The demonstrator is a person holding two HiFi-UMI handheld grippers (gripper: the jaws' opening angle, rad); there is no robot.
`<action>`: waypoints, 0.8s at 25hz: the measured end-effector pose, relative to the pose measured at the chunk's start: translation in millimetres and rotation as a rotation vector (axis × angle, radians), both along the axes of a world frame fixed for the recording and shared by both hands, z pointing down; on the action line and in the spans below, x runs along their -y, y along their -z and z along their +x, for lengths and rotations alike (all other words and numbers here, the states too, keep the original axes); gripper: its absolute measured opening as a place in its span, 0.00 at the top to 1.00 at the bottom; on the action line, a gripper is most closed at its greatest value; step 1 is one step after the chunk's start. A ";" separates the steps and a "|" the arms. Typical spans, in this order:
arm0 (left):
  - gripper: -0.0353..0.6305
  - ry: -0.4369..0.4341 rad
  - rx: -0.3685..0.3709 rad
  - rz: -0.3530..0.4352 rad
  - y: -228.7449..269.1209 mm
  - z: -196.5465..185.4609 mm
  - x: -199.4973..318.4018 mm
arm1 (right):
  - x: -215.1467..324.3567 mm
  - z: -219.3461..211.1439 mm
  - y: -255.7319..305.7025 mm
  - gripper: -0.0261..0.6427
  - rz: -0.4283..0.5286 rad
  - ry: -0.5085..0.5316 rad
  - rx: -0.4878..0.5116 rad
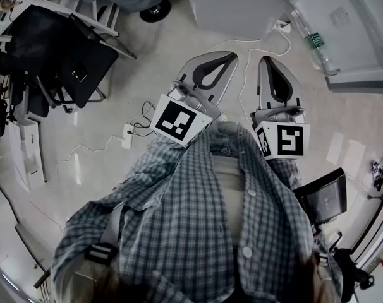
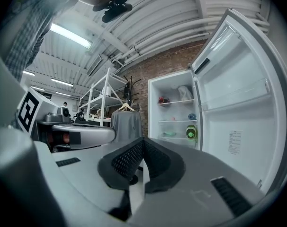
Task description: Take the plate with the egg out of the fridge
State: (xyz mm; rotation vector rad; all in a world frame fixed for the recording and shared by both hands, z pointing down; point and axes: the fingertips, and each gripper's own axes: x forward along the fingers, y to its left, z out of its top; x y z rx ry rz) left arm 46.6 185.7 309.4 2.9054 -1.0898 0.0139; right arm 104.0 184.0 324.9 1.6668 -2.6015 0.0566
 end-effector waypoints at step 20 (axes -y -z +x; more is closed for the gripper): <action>0.94 -0.030 -0.024 0.008 1.9 6.8 66.0 | 55.4 10.9 -2.4 0.95 -0.018 -0.042 -0.008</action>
